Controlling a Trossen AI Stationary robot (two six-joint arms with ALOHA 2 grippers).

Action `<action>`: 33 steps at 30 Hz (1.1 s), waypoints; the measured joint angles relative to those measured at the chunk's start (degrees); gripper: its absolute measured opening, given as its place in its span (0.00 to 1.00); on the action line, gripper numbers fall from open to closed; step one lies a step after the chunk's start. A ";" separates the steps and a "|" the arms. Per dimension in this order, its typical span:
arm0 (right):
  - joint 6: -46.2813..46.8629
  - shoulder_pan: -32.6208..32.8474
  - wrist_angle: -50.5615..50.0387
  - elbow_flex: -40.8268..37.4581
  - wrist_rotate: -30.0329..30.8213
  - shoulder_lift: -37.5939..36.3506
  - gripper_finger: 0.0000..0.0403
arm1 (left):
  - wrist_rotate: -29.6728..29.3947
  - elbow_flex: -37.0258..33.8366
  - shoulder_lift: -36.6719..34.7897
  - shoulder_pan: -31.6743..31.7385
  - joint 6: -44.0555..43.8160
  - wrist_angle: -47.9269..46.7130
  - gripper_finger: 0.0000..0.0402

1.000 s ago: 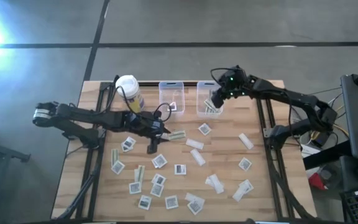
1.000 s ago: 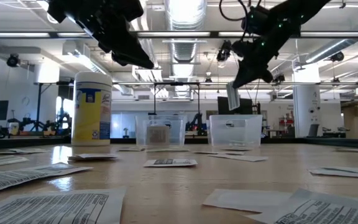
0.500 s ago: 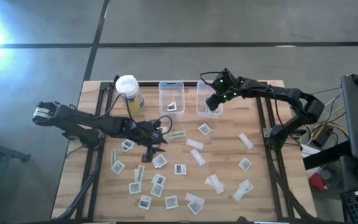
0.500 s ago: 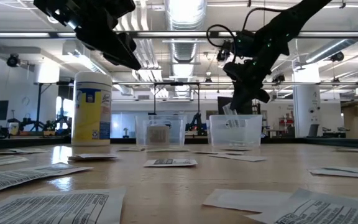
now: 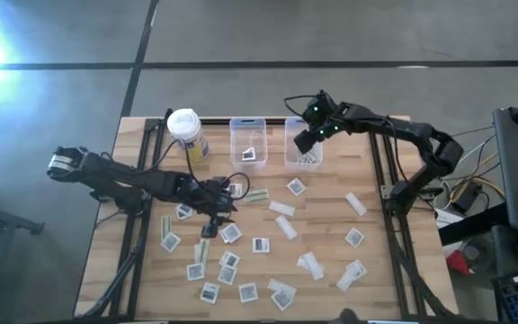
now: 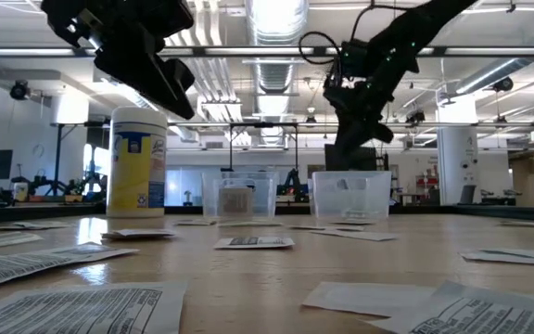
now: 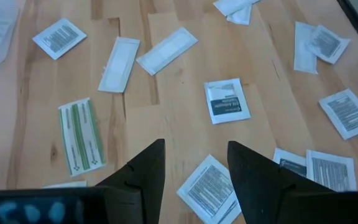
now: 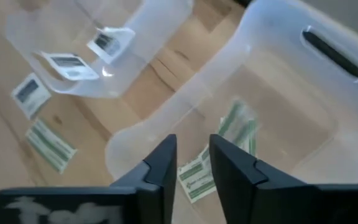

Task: Pick & Place First Aid Supplies
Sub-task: Put the towelette pack into the left transparent bin

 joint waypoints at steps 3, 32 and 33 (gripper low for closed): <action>-2.31 0.00 -4.41 3.35 0.00 -1.11 0.28 | -0.38 -0.80 -0.43 0.00 -1.17 -0.38 0.41; 5.88 28.02 2.87 -13.31 9.21 -22.41 0.17 | -3.35 -3.91 -13.55 -4.99 -26.04 -21.85 0.41; 5.91 28.24 3.31 -13.64 9.20 -22.60 0.17 | -3.27 -3.09 -13.25 -5.90 -26.37 -22.80 0.41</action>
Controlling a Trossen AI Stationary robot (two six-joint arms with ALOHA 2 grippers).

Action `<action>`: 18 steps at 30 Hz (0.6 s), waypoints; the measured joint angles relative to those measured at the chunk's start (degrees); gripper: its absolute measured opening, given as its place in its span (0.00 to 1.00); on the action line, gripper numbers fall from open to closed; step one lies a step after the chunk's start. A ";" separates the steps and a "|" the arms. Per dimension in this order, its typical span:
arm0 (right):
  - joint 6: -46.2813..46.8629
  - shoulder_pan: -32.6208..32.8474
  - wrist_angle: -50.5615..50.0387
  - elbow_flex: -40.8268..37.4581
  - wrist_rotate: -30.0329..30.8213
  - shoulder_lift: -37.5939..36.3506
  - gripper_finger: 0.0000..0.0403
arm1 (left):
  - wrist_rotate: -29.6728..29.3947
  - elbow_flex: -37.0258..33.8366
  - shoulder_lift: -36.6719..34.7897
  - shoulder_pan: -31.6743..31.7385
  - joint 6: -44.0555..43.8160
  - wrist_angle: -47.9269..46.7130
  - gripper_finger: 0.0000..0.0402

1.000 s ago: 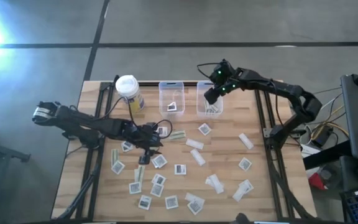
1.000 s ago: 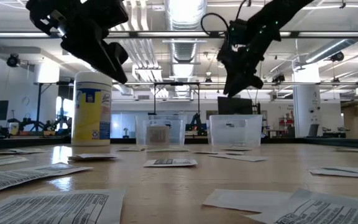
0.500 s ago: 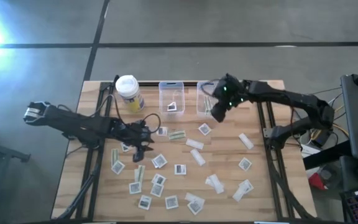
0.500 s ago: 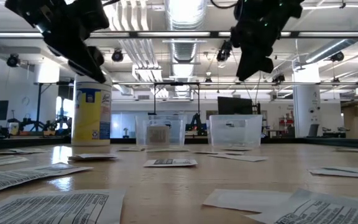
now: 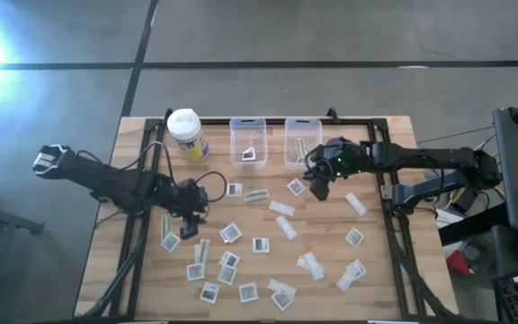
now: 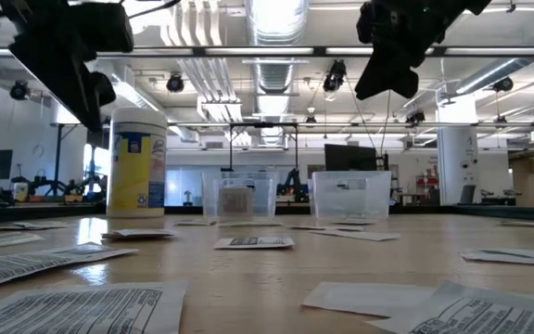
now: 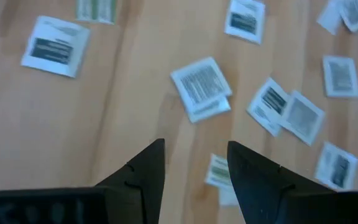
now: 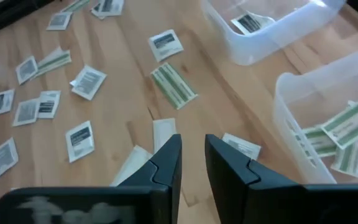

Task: Pick & Place First Aid Supplies
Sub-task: Put the towelette pack into the left transparent bin

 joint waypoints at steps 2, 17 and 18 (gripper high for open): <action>0.04 0.06 0.01 -0.36 0.00 -0.10 0.18 | 0.03 1.80 0.58 -1.78 -0.90 -1.80 0.41; 0.66 0.04 1.03 -0.60 0.01 0.80 0.16 | -22.88 2.92 7.44 -6.69 4.47 -9.32 0.41; 0.66 0.04 1.03 -0.58 0.02 0.80 0.16 | -24.60 2.35 8.15 -6.69 7.04 -7.09 0.41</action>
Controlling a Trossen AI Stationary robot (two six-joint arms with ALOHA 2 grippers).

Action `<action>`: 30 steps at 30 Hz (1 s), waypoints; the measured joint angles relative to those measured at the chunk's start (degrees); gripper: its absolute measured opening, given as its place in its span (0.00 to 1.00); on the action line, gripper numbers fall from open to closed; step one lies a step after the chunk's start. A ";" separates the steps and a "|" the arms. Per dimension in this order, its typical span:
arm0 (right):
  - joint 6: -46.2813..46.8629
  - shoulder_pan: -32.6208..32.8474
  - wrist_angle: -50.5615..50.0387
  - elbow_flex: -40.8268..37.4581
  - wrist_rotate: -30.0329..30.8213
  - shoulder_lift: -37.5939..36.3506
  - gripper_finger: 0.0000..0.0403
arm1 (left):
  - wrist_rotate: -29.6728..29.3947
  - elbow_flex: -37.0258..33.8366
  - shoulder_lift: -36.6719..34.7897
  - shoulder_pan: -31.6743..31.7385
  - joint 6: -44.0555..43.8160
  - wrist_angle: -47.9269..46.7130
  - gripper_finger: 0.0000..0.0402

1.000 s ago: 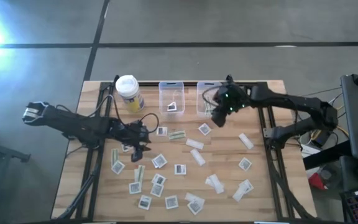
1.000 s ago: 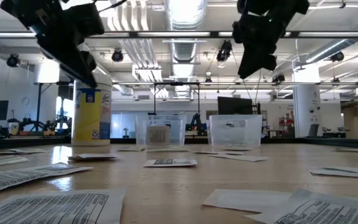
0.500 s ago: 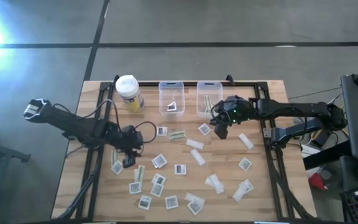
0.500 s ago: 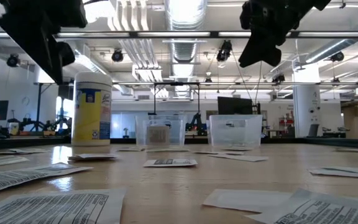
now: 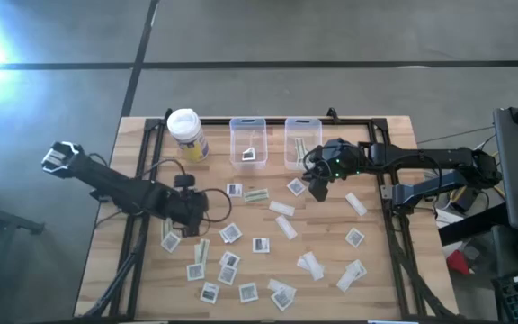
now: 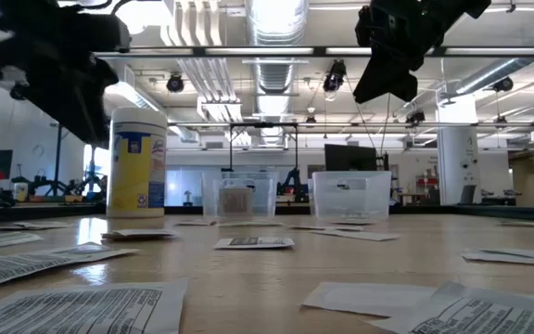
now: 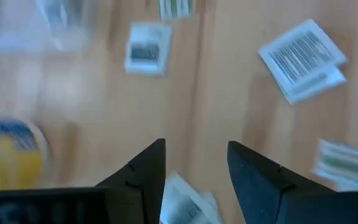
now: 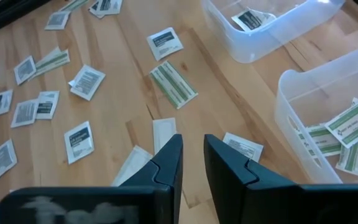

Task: Pick & Place First Aid Supplies
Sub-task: Put the towelette pack into the left transparent bin

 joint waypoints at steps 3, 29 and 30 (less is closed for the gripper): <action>0.00 0.00 0.02 -0.02 0.00 0.00 0.16 | -3.52 -1.98 2.77 0.02 7.38 7.55 0.41; -0.24 0.00 1.77 -0.02 0.00 0.02 0.16 | -7.56 -7.79 23.17 10.64 31.71 35.73 0.41; -0.24 0.00 1.79 -0.02 0.00 0.02 0.17 | -7.54 -7.79 23.35 10.91 31.84 35.94 0.41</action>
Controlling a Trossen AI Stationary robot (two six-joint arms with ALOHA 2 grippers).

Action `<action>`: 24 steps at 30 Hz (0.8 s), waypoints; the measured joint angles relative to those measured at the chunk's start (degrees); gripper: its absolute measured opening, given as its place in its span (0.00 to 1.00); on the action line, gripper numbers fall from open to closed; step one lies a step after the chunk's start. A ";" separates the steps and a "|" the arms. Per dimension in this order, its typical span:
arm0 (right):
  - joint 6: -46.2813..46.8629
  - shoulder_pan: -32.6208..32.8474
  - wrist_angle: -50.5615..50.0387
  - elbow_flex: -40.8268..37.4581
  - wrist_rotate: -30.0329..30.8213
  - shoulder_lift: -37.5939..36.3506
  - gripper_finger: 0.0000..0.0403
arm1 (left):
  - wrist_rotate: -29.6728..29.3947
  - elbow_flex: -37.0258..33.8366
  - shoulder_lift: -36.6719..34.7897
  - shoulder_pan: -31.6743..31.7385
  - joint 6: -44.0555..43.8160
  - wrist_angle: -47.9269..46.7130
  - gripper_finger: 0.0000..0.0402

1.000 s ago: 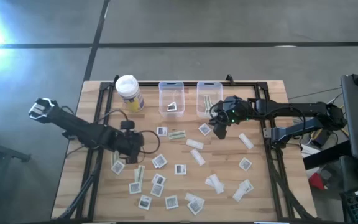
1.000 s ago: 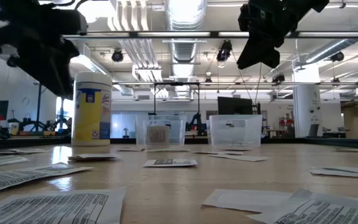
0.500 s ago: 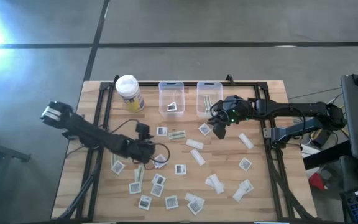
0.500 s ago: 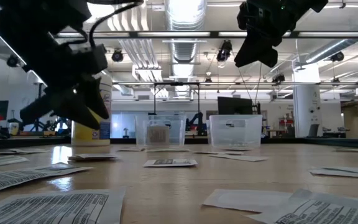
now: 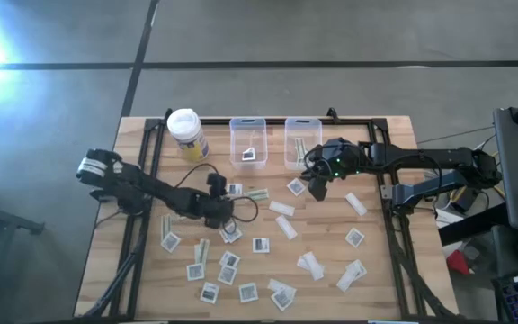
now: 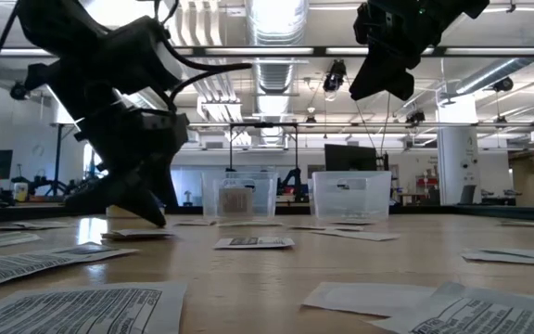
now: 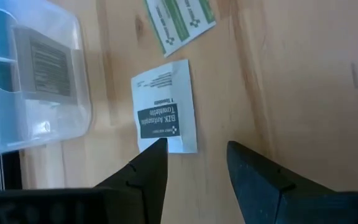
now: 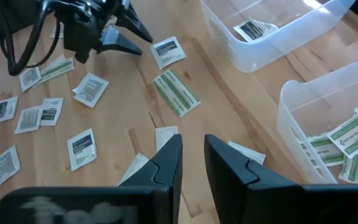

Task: Pick & Place First Aid Supplies
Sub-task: Put the towelette pack into the left transparent bin

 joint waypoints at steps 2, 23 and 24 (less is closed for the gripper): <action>-0.02 0.00 0.11 0.00 0.00 0.00 0.17 | 0.00 0.04 0.37 0.55 0.47 0.61 0.41; -0.87 0.00 1.30 0.00 -0.02 0.00 0.14 | 2.51 -0.02 7.34 3.95 4.53 2.48 0.31; -0.84 0.00 1.32 0.00 -0.02 0.00 0.14 | 2.97 -0.02 7.62 4.17 4.53 2.89 0.30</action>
